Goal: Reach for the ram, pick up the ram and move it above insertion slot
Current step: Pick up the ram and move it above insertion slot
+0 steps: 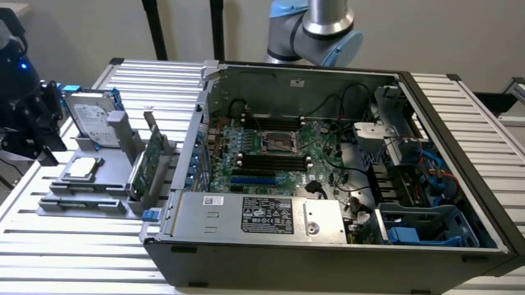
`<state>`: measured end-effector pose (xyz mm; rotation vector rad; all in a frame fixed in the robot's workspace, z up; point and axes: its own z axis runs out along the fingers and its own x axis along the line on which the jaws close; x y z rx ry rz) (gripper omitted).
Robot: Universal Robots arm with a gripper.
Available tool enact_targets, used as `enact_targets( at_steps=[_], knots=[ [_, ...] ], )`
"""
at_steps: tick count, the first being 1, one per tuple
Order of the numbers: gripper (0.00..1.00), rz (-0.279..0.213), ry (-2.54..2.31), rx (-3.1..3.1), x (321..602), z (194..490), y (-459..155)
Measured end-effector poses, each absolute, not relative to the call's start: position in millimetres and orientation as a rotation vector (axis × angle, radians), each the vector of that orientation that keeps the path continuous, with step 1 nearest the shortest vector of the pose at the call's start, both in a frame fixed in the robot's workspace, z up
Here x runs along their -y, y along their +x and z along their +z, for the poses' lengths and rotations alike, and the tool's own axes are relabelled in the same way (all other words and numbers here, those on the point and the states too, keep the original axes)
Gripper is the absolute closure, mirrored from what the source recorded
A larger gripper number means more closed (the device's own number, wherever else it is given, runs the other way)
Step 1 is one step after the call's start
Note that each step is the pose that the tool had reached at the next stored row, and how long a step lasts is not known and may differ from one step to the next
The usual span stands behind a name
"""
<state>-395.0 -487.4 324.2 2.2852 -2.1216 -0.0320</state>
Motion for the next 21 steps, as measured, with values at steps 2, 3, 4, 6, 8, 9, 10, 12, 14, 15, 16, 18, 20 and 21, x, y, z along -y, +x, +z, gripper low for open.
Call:
enact_targets(
  at_steps=[2, 3, 4, 6, 8, 9, 10, 12, 14, 15, 16, 18, 20, 21],
  knots=[
    [0.64, -0.032, 2.283, 2.124, 487.7, 320.6, -395.0],
    [0.64, -0.032, 2.282, 2.126, 487.8, 318.9, -395.0],
    [0.64, -0.032, 2.28, 2.127, 487.9, 317.1, -394.9],
    [0.64, -0.032, 2.277, 2.131, 487.9, 313.4, -394.9],
    [0.64, -0.032, 2.275, 2.134, 487.9, 309.6, -394.9],
    [0.64, -0.032, 2.273, 2.135, 487.9, 307.9, -394.9],
    [0.64, -0.032, 2.272, 2.136, 488.0, 306.1, -394.9],
    [0.64, -0.032, 2.268, 2.141, 488.0, 302.5, -395.0],
    [0.64, -0.032, 2.261, 2.148, 488.1, 298.8, -394.9],
    [0.64, -0.032, 2.257, 2.152, 488.1, 296.9, -394.9],
    [0.64, -0.032, 2.253, 2.157, 488.1, 295.2, -394.9],
    [0.64, -0.032, 2.243, 2.167, 488.1, 291.5, -395.0],
    [0.64, -0.033, 2.232, 2.178, 488.1, 287.9, -394.9],
    [0.64, -0.033, 2.225, 2.186, 488.1, 286.1, -394.9]
  ],
)
